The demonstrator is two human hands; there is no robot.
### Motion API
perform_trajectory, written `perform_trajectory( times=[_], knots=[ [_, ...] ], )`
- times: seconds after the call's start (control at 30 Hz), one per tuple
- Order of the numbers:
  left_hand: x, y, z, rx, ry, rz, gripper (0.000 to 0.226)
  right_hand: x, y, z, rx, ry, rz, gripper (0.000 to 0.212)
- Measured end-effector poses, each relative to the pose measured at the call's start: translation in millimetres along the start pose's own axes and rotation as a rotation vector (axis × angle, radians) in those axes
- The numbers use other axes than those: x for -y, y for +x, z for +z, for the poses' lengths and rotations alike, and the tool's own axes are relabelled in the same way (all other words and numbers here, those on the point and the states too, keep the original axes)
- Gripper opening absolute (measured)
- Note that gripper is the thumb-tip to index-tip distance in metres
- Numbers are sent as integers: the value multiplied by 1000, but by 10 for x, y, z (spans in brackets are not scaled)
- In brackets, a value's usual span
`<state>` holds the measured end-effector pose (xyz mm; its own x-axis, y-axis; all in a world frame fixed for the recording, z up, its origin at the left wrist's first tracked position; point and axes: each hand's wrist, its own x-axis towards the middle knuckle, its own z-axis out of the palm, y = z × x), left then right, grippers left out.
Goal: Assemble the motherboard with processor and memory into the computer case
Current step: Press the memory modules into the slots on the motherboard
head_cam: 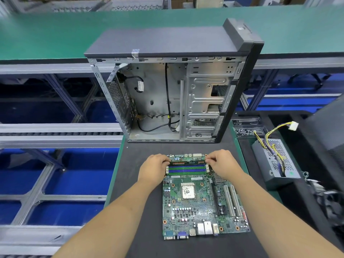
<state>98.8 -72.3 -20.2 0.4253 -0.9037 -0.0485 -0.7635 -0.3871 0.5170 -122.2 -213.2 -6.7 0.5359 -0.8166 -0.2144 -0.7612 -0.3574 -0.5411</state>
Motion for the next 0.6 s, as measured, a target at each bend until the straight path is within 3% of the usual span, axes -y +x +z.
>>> perform_trajectory(
  times=[0.6],
  knots=[
    [-19, -29, -29, -22, -34, -59, 21, 60, 0, -31, -39, 21, 2, 19]
  ],
)
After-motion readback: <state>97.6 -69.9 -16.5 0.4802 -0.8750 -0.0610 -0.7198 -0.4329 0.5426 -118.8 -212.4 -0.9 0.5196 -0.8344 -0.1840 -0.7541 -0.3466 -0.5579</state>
